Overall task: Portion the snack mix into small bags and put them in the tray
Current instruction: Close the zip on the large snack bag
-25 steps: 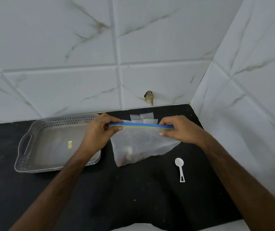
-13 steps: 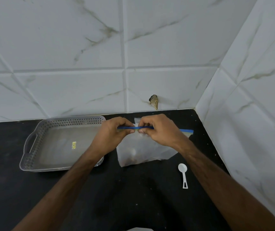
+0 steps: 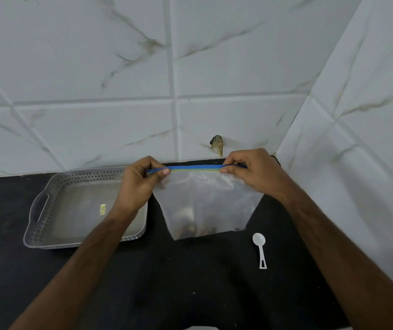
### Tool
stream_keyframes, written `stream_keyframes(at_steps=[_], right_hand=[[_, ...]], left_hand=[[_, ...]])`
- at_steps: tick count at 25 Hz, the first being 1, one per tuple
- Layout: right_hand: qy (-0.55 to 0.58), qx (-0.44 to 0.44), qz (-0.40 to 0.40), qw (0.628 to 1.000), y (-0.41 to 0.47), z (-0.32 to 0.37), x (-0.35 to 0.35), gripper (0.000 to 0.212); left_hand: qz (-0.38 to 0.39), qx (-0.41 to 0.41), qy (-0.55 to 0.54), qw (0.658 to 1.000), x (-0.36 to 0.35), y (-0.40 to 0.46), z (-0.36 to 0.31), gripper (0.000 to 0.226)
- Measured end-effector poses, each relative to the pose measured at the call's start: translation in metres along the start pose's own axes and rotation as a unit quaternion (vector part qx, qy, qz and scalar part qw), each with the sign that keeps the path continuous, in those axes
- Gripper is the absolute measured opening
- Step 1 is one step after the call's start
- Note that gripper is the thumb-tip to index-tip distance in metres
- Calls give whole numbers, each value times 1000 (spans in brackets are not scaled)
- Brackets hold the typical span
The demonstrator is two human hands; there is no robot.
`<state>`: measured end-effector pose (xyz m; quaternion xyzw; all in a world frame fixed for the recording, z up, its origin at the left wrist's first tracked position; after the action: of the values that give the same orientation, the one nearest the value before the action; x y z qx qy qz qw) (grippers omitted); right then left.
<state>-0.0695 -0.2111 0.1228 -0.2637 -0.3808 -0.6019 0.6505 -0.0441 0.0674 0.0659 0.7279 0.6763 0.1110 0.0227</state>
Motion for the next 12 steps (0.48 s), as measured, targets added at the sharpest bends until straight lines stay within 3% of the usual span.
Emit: stream_keyframes(at_steps=[3, 12], right_hand=[[55, -13, 10, 998, -2, -17, 10, 4], [60, -21, 1, 998, -9, -26, 18, 6]], left_hand=[[-29, 12, -25, 999, 8, 4, 1, 21], [-31, 5, -87, 996, 1, -1, -2, 10]])
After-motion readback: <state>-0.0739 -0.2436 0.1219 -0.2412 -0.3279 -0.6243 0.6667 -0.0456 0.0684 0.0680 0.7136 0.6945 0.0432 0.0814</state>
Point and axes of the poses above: each hand's wrist, its own y-axis towards the middle knuckle, its own x-axis out of the back of the hand, z = x × y, the point moved 5 cm from there along y, towards the middle knuckle, and after that the axes turned 1 degree about -z, right-handed, at the moved point
